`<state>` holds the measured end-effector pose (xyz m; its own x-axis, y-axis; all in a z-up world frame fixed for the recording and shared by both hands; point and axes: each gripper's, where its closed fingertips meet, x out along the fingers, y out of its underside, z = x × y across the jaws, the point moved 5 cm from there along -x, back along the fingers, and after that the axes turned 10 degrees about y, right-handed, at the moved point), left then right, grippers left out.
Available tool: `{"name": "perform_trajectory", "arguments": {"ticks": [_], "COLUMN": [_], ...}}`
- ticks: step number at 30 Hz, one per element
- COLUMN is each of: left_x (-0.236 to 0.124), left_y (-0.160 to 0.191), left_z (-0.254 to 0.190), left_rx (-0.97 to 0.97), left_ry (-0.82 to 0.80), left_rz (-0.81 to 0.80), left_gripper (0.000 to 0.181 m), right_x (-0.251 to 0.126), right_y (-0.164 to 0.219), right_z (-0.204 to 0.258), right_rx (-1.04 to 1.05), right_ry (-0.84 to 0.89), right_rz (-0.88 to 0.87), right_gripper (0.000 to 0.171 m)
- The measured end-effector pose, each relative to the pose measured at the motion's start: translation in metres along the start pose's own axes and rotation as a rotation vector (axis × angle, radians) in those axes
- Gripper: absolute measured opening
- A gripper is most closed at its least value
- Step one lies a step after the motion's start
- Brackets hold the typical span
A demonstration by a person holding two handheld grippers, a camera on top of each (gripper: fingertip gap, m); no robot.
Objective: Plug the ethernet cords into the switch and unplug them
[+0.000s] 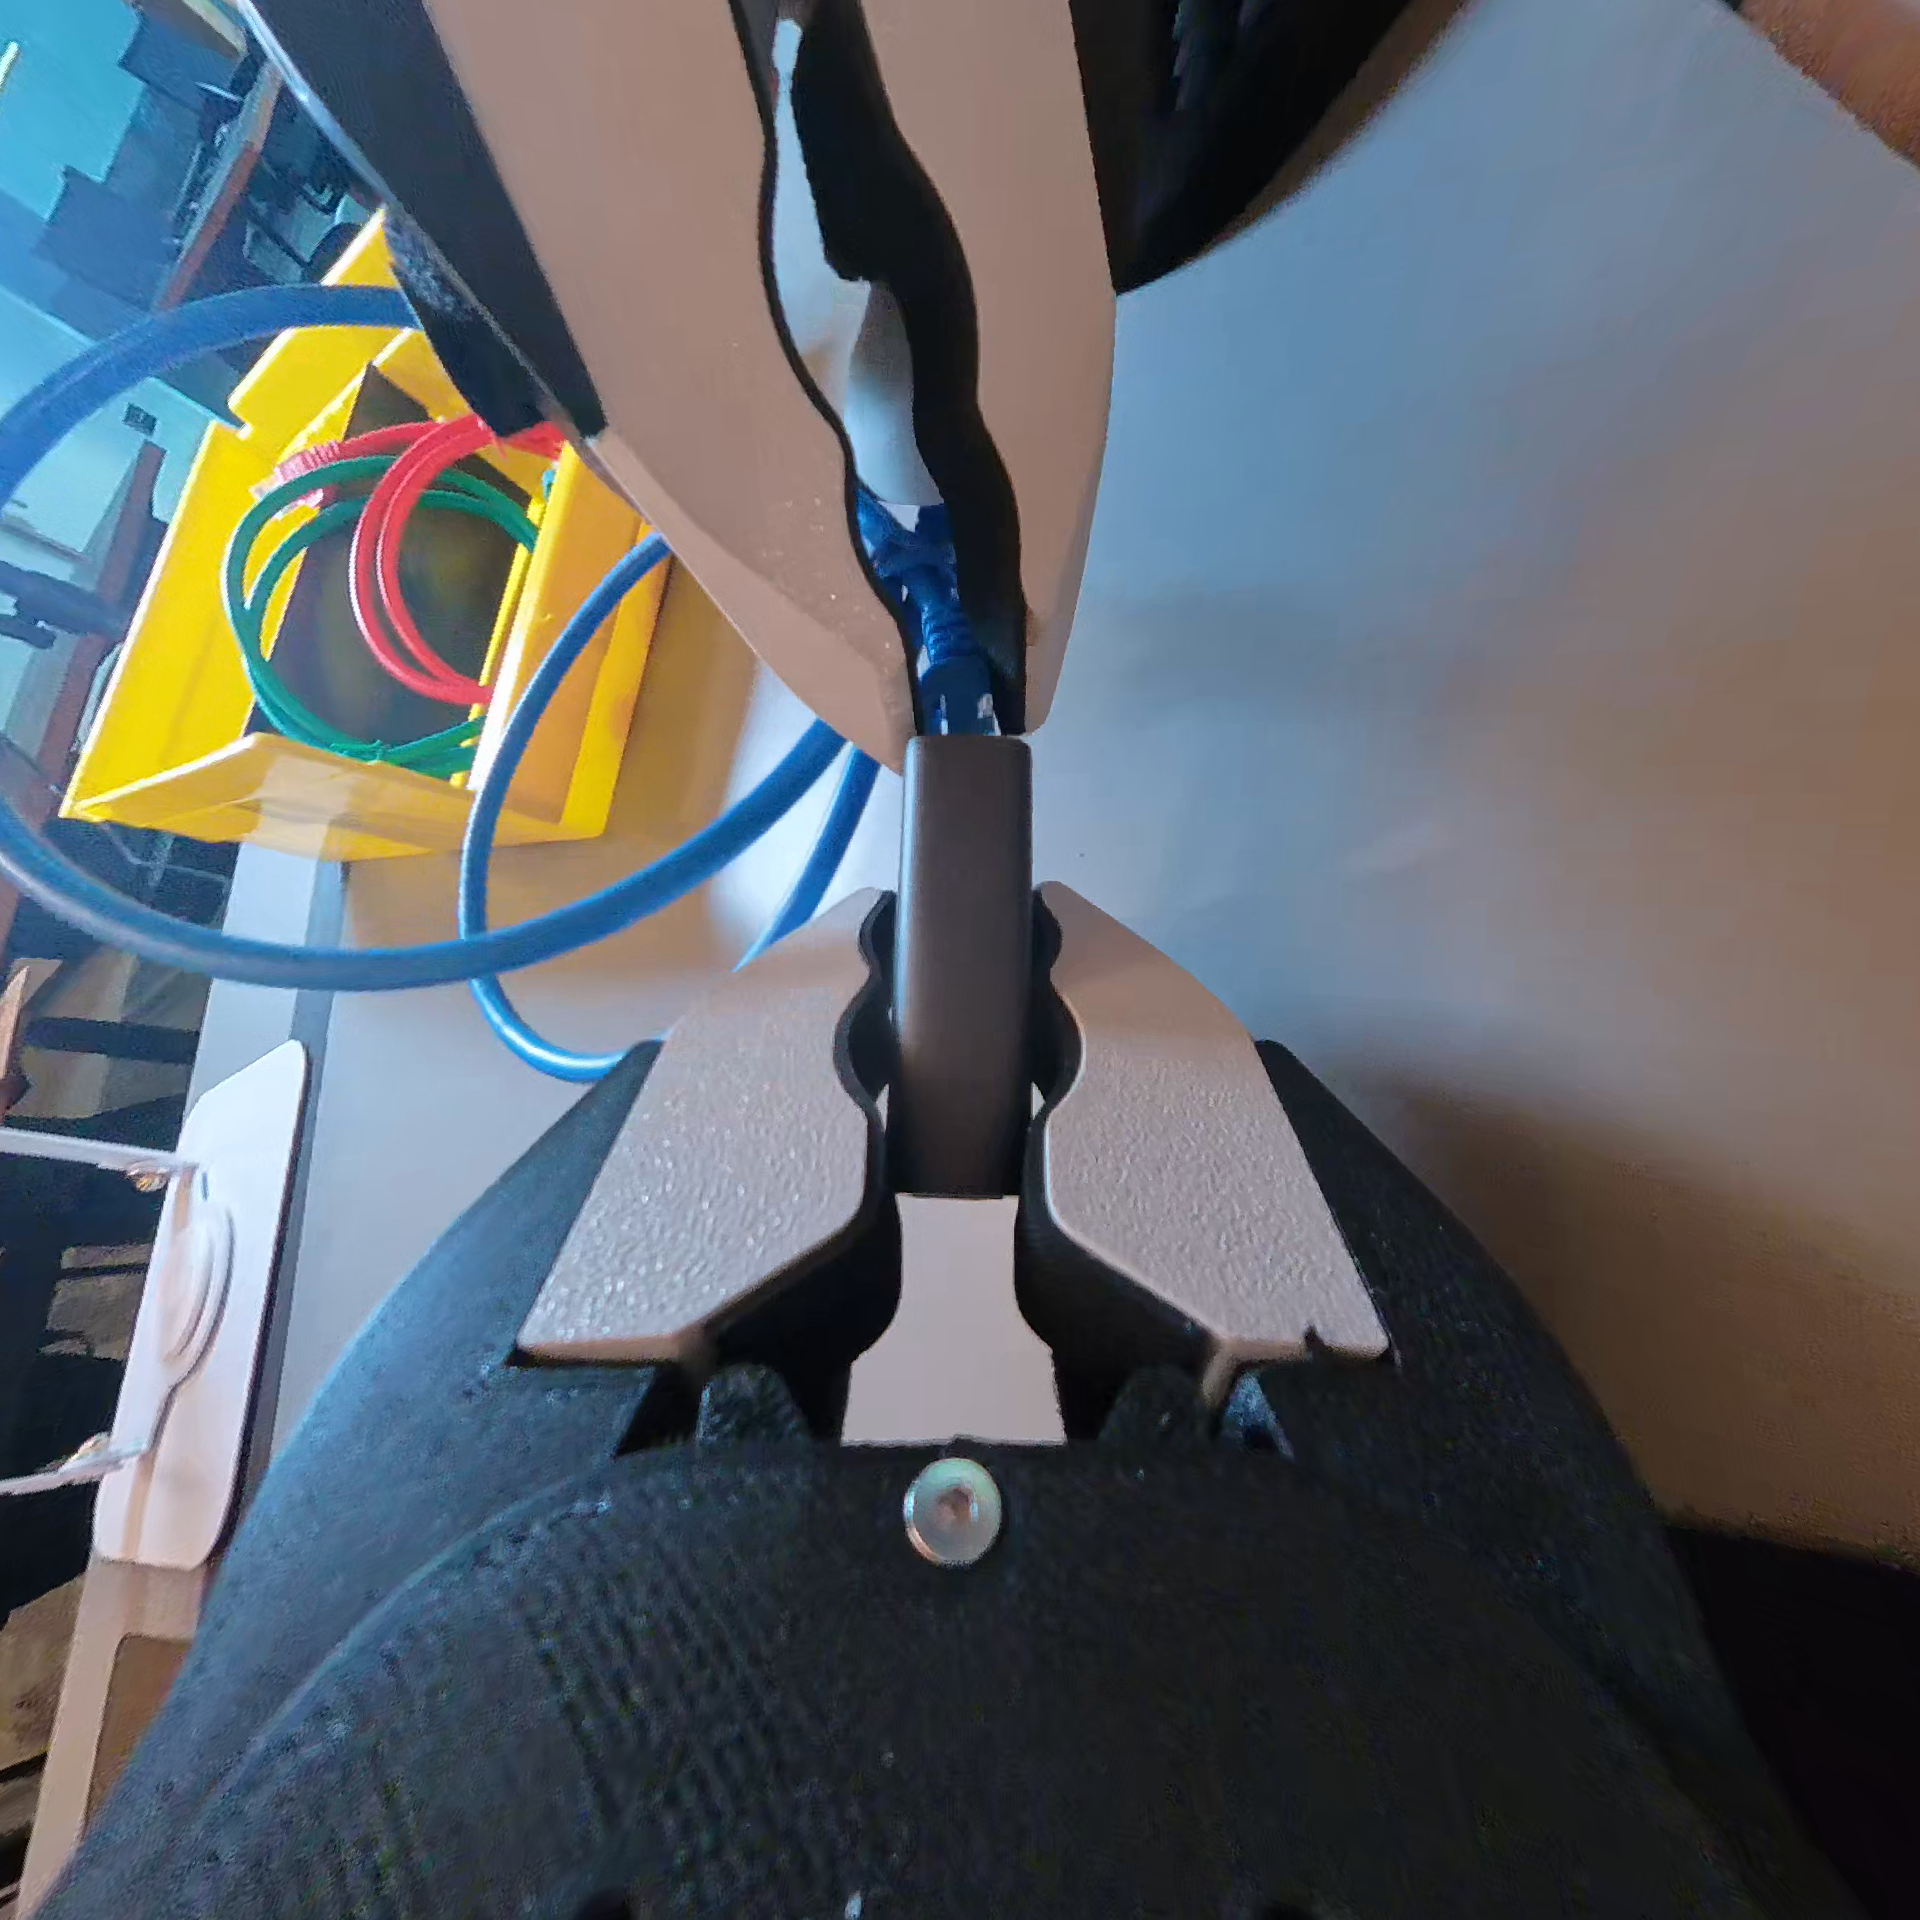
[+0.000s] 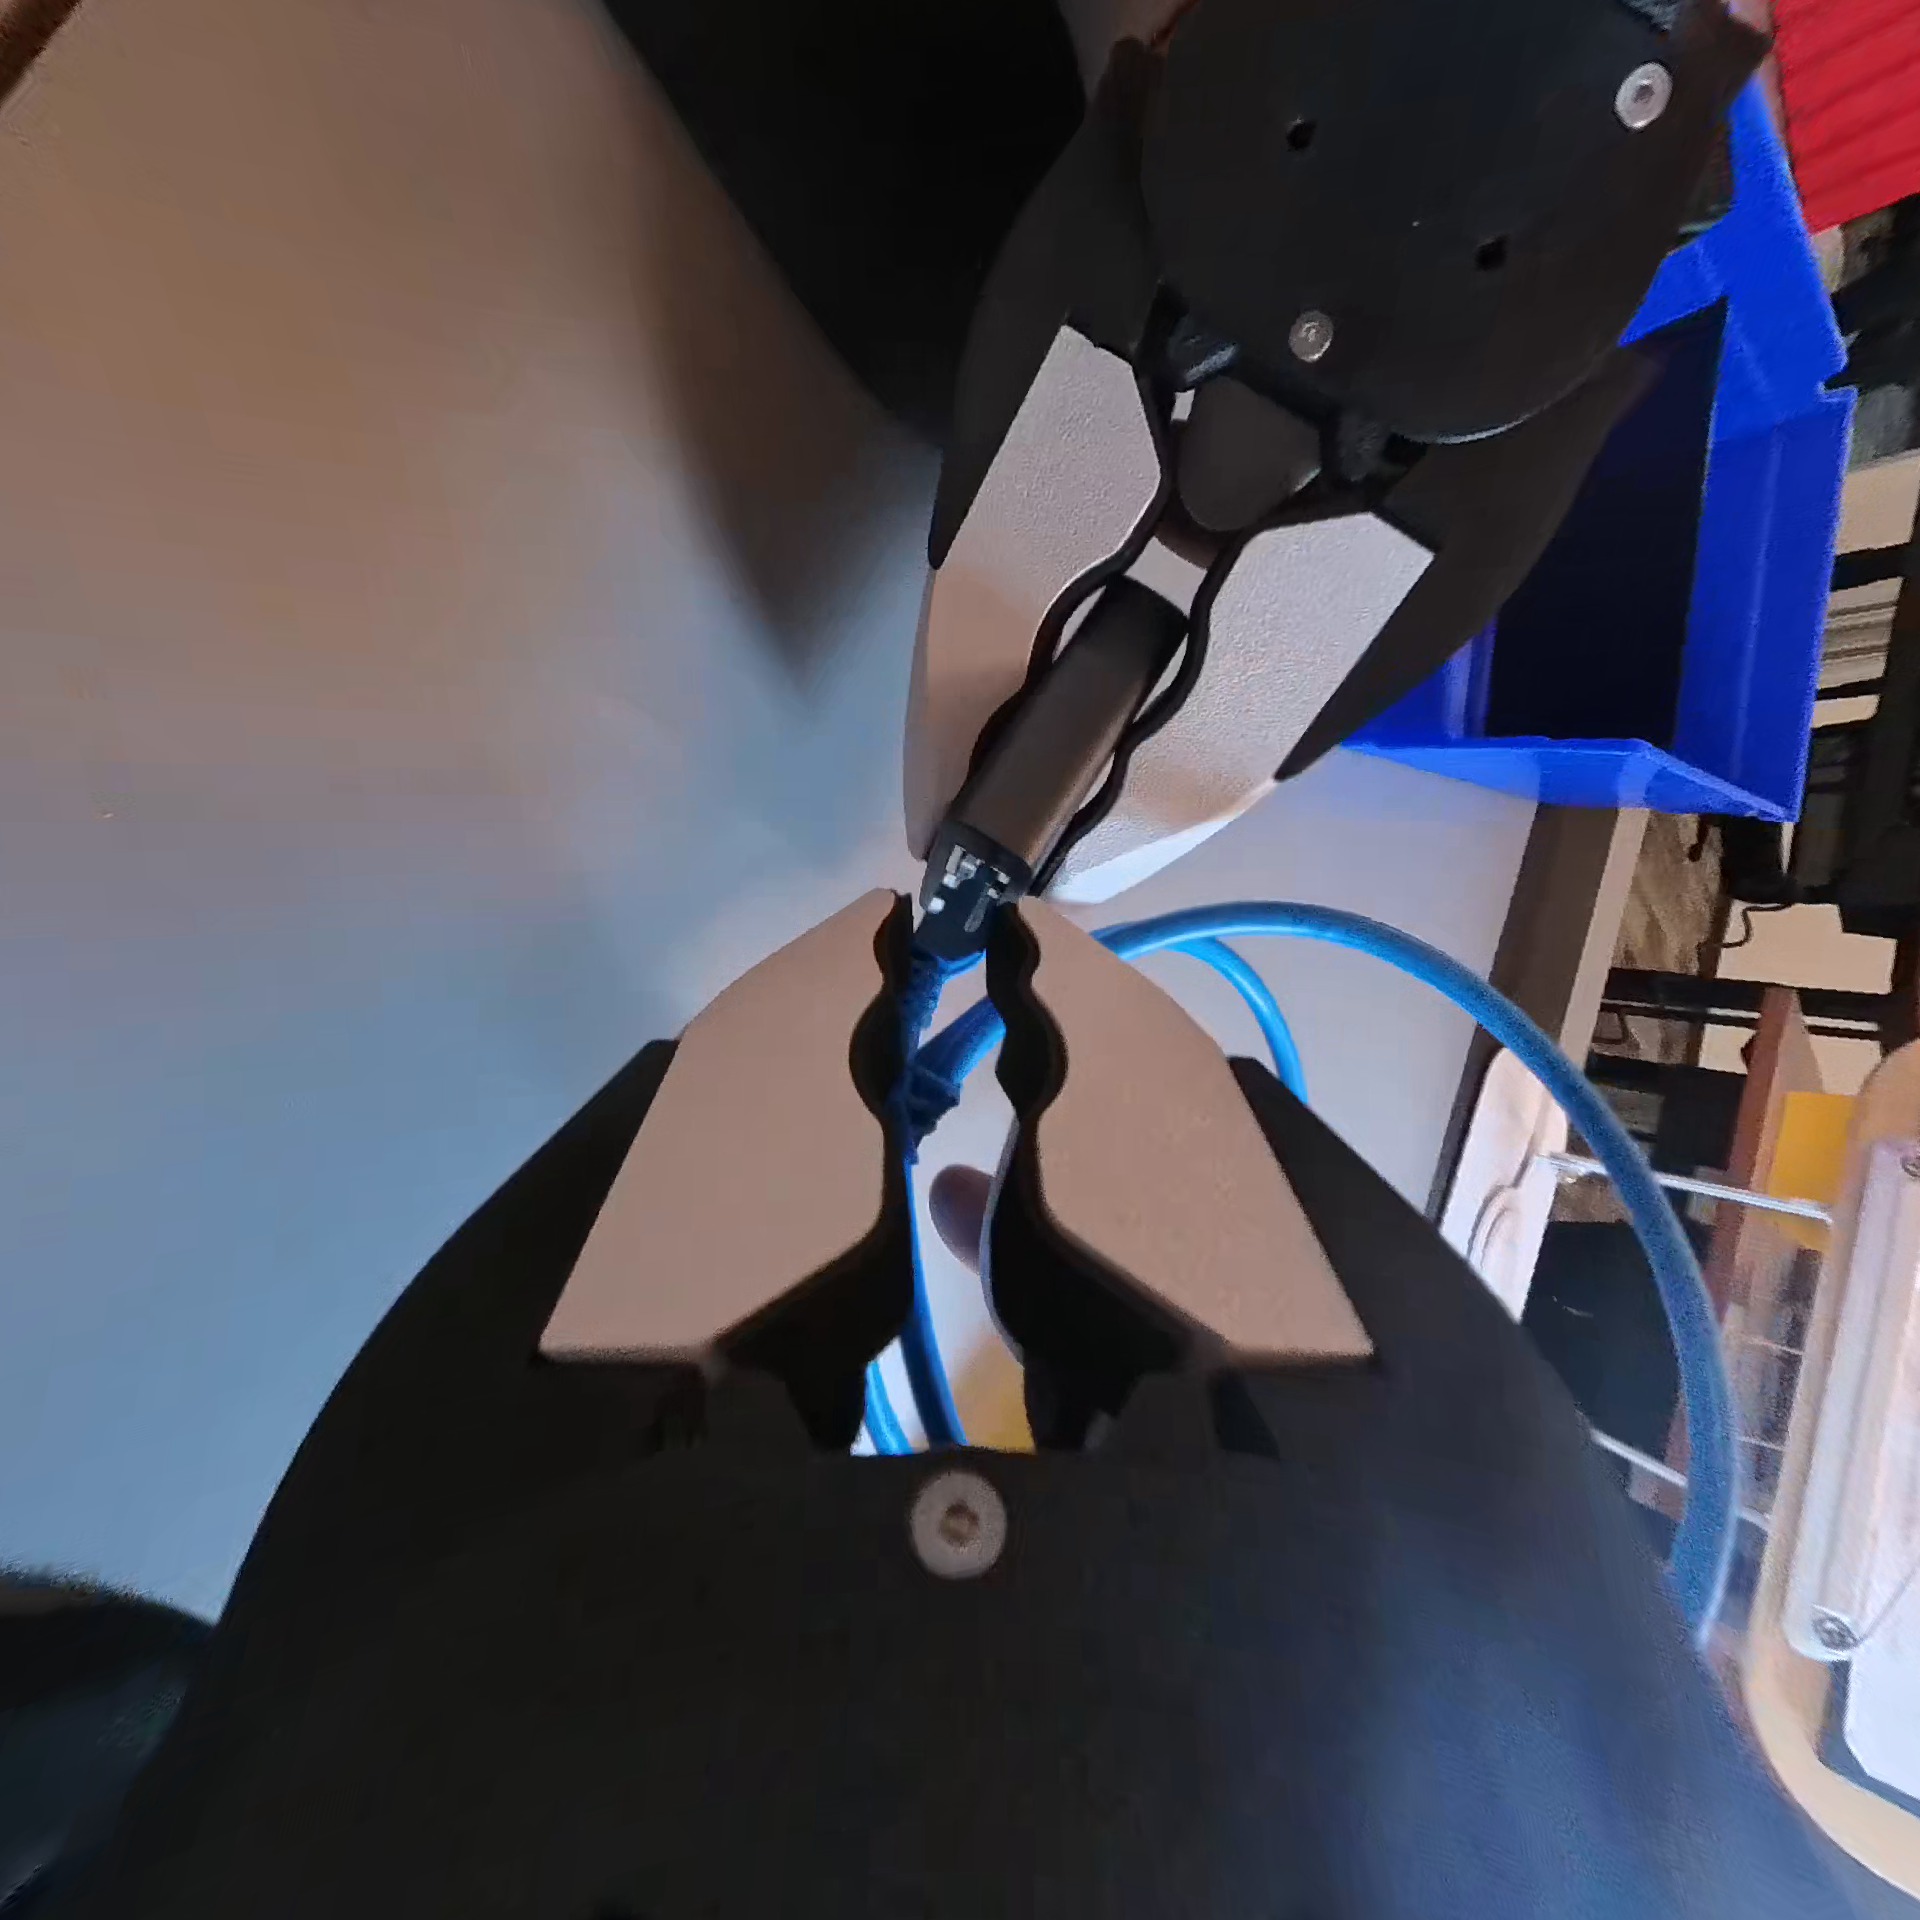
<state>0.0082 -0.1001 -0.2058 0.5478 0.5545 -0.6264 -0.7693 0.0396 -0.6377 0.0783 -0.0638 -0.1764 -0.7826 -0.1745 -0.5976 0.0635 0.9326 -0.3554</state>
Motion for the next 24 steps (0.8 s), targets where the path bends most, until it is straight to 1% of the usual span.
{"name": "perform_trajectory", "arguments": {"ticks": [1, 2, 3, 4, 5, 6, 7, 9, 11, 12, 13, 15, 17, 18, 20, 22, 23, 24], "left_x": [0.000, -0.004, -0.016, -0.032, -0.044, -0.049, -0.050, -0.051, -0.055, -0.057, -0.058, -0.058, -0.054, -0.052, -0.048, -0.047, -0.046, -0.045], "left_y": [0.000, 0.012, 0.029, 0.034, 0.027, 0.017, 0.009, -0.001, 0.001, 0.006, 0.010, 0.017, 0.022, 0.023, 0.022, 0.023, 0.023, 0.024], "left_z": [0.000, 0.008, 0.018, 0.022, 0.022, 0.022, 0.023, 0.030, 0.037, 0.040, 0.041, 0.040, 0.037, 0.037, 0.035, 0.034, 0.033, 0.032], "left_rx": [-0.004, -0.025, -0.079, -0.151, -0.156, -0.130, -0.113, -0.096, -0.124, -0.156, -0.192, -0.247, -0.259, -0.255, -0.250, -0.255, -0.260, -0.265], "left_ry": [0.004, -0.067, -0.119, -0.119, -0.131, -0.155, -0.184, -0.257, -0.298, -0.307, -0.308, -0.301, -0.292, -0.291, -0.287, -0.283, -0.279, -0.272], "left_rz": [0.001, 0.083, 0.120, 0.050, 0.000, -0.015, -0.029, -0.047, -0.070, -0.087, -0.110, -0.143, -0.132, -0.123, -0.119, -0.124, -0.130, -0.140], "left_gripper": [0.022, 0.023, 0.022, 0.022, 0.022, 0.022, 0.022, 0.021, 0.021, 0.021, 0.021, 0.021, 0.021, 0.021, 0.021, 0.021, 0.021, 0.021], "right_x": [-0.003, -0.007, -0.014, -0.018, -0.021, -0.028, -0.038, -0.063, -0.092, -0.104, -0.115, -0.129, -0.128, -0.120, -0.092, -0.062, -0.053, -0.047], "right_y": [0.000, 0.002, -0.001, -0.002, 0.005, 0.012, 0.020, 0.031, 0.044, 0.055, 0.067, 0.089, 0.117, 0.134, 0.168, 0.200, 0.211, 0.214], "right_z": [0.001, 0.005, 0.020, 0.034, 0.037, 0.030, 0.022, -0.008, -0.043, -0.059, -0.076, -0.102, -0.120, -0.125, -0.119, -0.106, -0.101, -0.099], "right_rx": [0.005, 0.004, 0.051, 0.059, 0.027, 0.082, 0.156, 0.253, 0.362, 0.410, 0.441, 0.493, 0.531, 0.563, 0.692, 0.747, 0.724, 0.693], "right_ry": [-0.019, -0.075, -0.189, -0.207, -0.133, -0.076, -0.063, 0.040, 0.126, 0.174, 0.242, 0.313, 0.358, 0.366, 0.301, 0.274, 0.302, 0.327], "right_rz": [0.001, 0.013, -0.022, -0.028, -0.009, -0.017, 0.004, 0.016, 0.023, 0.065, 0.097, 0.136, 0.158, 0.161, 0.185, 0.310, 0.377, 0.406], "right_gripper": [0.013, 0.013, 0.012, 0.012, 0.013, 0.013, 0.013, 0.013, 0.014, 0.014, 0.014, 0.014, 0.014, 0.014, 0.014, 0.016, 0.018, 0.021]}}
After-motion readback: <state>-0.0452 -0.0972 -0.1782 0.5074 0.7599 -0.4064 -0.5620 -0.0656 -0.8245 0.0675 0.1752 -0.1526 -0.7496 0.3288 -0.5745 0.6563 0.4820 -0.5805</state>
